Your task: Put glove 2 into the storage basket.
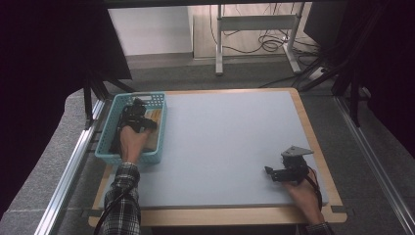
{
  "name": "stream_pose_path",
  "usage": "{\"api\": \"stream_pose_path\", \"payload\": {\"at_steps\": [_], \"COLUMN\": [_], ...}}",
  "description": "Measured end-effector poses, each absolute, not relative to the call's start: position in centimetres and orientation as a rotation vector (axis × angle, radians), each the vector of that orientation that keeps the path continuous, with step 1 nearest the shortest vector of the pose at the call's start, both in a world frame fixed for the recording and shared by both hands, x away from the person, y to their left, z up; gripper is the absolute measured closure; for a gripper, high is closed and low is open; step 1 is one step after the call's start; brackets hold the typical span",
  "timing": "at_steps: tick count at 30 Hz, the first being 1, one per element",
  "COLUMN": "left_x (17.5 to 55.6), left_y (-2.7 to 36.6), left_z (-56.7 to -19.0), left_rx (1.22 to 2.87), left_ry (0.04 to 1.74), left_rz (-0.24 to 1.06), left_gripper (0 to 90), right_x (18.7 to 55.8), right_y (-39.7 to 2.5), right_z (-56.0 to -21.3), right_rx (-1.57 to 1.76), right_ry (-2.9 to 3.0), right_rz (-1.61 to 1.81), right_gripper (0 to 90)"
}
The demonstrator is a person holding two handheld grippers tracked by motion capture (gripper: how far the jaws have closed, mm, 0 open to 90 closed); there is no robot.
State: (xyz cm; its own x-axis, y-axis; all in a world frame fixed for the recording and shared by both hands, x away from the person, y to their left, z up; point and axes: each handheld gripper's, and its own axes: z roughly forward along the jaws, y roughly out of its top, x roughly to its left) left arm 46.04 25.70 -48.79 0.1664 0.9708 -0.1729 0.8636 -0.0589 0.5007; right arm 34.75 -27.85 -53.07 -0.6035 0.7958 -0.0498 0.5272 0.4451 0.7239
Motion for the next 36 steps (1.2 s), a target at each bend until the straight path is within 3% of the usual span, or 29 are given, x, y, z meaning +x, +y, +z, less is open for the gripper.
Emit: {"api": "stream_pose_path", "payload": {"at_steps": [12,36], "left_x": [45.7,43.5], "left_y": [25.7,27.9], "left_z": [-48.2,-46.0], "left_rx": [1.992,1.956], "left_ry": [1.663,1.587], "left_rz": [0.371,0.486], "left_gripper": [40.3,12.2], "right_x": [34.7,34.7], "right_y": [-27.9,-27.8], "right_z": [-53.1,-53.1], "right_rx": [1.12,1.12], "right_ry": [2.317,2.317], "right_rz": [0.961,0.96], "right_gripper": [11.4,11.5]}}
